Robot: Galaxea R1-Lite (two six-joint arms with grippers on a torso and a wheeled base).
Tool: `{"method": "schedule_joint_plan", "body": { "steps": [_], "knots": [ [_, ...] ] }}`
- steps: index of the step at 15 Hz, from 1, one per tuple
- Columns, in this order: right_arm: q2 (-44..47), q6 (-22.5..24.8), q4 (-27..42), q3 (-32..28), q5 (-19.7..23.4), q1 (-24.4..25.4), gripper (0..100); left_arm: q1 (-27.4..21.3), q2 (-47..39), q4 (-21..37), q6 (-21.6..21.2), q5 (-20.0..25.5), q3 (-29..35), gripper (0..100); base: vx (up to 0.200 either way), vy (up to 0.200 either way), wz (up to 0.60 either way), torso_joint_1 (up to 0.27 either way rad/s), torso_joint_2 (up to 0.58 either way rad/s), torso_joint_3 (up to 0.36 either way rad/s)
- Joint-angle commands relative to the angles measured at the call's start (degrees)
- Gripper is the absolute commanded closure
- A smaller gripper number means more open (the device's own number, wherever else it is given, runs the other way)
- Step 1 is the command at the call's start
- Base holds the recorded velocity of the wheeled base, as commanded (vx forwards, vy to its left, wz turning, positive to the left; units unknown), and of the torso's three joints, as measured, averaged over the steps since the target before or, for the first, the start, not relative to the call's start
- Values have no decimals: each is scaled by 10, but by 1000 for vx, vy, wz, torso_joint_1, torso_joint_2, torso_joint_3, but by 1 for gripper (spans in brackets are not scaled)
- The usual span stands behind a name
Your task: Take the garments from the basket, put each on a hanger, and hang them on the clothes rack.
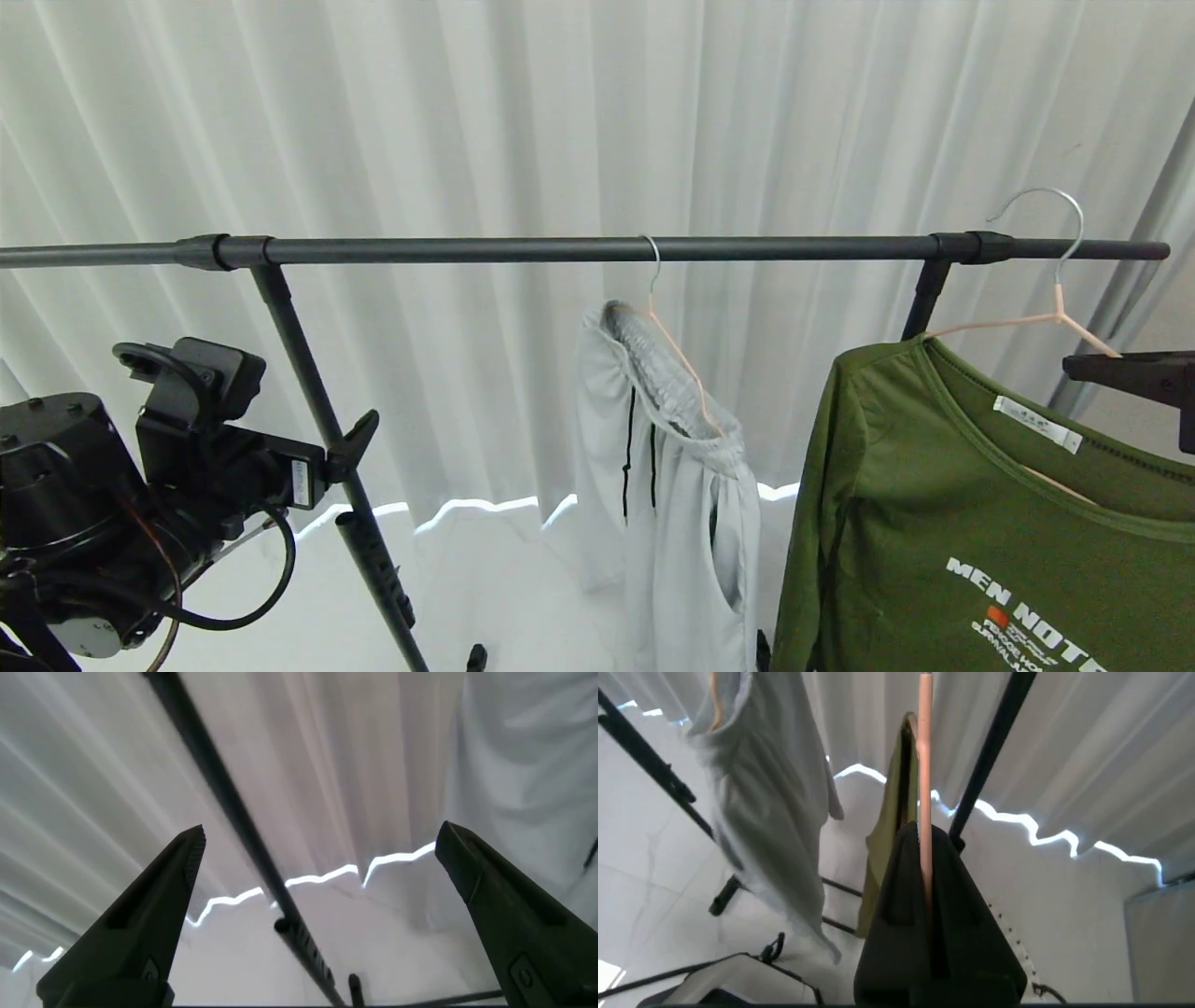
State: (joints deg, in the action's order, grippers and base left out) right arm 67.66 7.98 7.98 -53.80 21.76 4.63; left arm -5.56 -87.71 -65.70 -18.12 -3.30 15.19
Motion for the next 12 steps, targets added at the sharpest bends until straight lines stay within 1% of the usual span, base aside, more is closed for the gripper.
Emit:
{"method": "schedule_joint_plan", "body": {
  "steps": [1, 3, 5, 7, 8, 10, 12],
  "knots": [
    [5, 0, 0, 0, 0, 0, 100, 0, -1, 0, 0, 0, -2, 0, 200, 0, 0, 2, 2, -2],
    [17, -1, -16, 0, -1, 0, 100, 0, -2, 0, -1, -1, -5, 0, 200, 0, 0, -2, 2, 7],
    [19, -5, -25, 4, 0, 13, 100, 0, 0, -1, -1, 0, -9, 0, 0, 0, 0, 0, 0, 0],
    [20, -24, -26, 4, -1, 30, 100, 0, 2, -1, 0, 0, -12, 0, 0, 0, 0, 0, 0, 0],
    [37, -31, -30, 2, -3, 36, 100, 0, 3, -2, 0, 0, -16, 0, 0, 0, 0, 0, 0, 0],
    [58, -36, -56, 2, -5, 36, 100, 0, 4, -24, -1, 0, -28, 0, 0, 0, 0, 0, 0, 0],
    [72, -45, -67, 2, -5, 37, 100, -1, 4, -44, -2, 1, -38, 0, 0, 0, 0, 0, 0, 0]
  ]
}}
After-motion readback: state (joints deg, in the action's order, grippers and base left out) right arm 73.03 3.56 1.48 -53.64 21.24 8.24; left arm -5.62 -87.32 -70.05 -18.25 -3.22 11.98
